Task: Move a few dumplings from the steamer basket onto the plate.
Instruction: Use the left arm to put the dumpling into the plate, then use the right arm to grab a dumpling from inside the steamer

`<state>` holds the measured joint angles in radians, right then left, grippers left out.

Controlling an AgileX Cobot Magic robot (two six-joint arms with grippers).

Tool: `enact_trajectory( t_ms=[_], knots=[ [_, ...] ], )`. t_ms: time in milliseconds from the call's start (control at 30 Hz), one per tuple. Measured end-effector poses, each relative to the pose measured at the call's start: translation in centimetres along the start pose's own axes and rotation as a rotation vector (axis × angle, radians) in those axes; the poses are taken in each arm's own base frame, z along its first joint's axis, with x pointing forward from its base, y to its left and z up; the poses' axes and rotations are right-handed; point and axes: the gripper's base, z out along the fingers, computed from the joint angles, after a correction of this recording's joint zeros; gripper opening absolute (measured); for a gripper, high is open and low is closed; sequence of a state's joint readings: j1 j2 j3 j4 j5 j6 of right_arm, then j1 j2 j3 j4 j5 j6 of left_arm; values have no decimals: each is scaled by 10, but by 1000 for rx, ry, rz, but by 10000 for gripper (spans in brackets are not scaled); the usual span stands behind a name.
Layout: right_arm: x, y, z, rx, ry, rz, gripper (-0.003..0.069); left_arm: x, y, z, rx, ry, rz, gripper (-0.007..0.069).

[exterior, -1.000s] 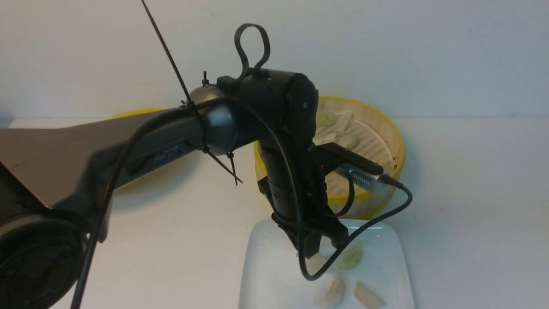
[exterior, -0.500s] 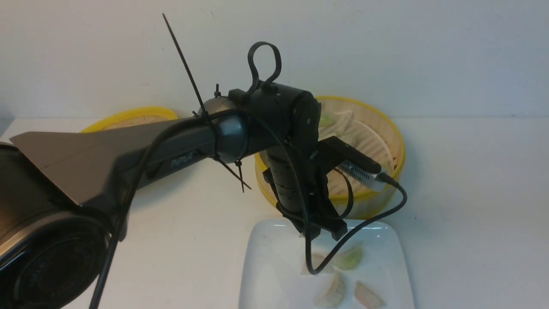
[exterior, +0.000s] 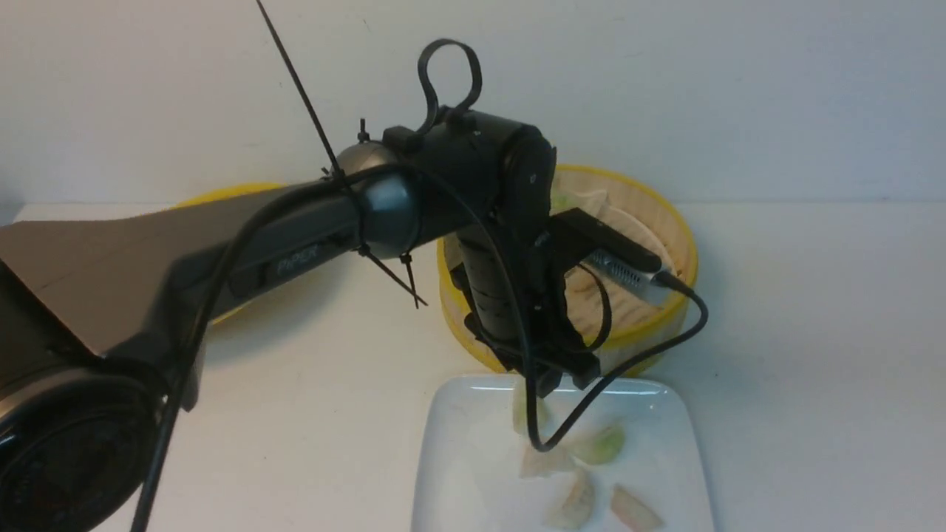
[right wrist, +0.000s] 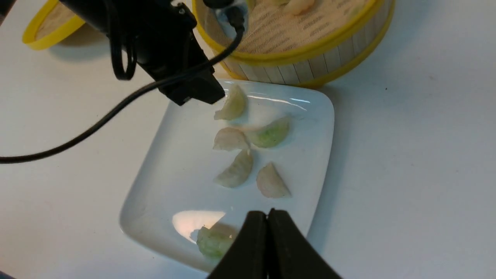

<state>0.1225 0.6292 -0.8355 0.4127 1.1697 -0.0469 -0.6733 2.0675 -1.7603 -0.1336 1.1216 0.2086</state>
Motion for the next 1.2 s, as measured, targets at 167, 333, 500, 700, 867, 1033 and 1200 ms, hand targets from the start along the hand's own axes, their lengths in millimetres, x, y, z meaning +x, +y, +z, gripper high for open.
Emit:
enact_trajectory(
  t_ms=[167, 333, 500, 700, 867, 1033, 1200],
  knots=[
    [-17, 2, 3, -2, 9, 4, -15, 7, -5, -79, -81, -115, 19, 57],
    [-47, 6, 11, -30, 25, -20, -15, 40, -18, -174, -144, -285, 15, -6],
    [-75, 12, 30, -122, 57, -64, -15, 86, -31, -223, -155, -386, 1, -6],
    [-112, 8, 73, -166, 133, -92, -13, 162, -44, -240, -146, -494, -83, -6],
    [-138, 12, 122, -172, 211, -165, -13, 206, -48, -221, -127, -518, -163, -6],
    [-155, 17, 187, -116, 310, -268, 15, 238, -51, -204, -107, -511, -238, -6],
    [-158, 16, 253, -29, 400, -334, 141, 256, -54, -204, -98, -529, -269, -6]
  ],
)
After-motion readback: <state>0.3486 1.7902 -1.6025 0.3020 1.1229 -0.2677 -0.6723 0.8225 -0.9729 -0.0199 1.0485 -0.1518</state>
